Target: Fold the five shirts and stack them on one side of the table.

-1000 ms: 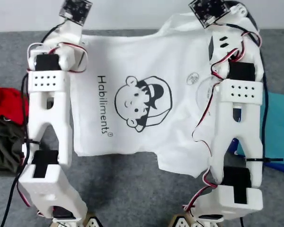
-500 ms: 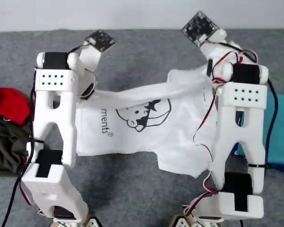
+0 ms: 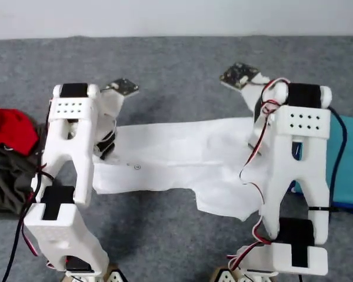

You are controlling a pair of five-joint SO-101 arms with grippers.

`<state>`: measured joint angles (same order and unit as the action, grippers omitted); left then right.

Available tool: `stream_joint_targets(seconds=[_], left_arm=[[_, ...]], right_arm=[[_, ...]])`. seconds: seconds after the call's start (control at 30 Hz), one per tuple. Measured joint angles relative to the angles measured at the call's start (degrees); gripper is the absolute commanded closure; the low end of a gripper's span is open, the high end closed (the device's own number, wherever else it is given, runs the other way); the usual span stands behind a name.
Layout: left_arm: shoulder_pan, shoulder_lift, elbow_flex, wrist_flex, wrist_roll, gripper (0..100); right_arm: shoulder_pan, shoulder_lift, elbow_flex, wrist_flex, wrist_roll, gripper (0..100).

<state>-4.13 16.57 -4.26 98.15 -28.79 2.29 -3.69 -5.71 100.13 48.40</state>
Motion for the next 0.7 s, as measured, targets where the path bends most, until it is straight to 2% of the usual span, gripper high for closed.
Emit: stream_joint_targets(seconds=[0.13, 0.3, 0.57, 0.7], left_arm=[[0.00, 0.00, 1.23, -0.18, -1.14, 96], [0.00, -2.55, 1.76, 0.62, -2.37, 90], [0.00, -19.96, 6.33, 0.62, -2.37, 87], [-0.09, -23.82, 6.86, 0.79, -2.64, 87]], right_arm=[[0.62, 0.00, 2.64, 0.09, -0.09, 94.5], [2.90, -3.78, 2.64, 0.18, -2.81, 73.7], [3.78, -16.88, 2.64, 0.18, -5.10, 72.9], [3.78, -18.90, 2.73, 0.18, -5.27, 72.9]])
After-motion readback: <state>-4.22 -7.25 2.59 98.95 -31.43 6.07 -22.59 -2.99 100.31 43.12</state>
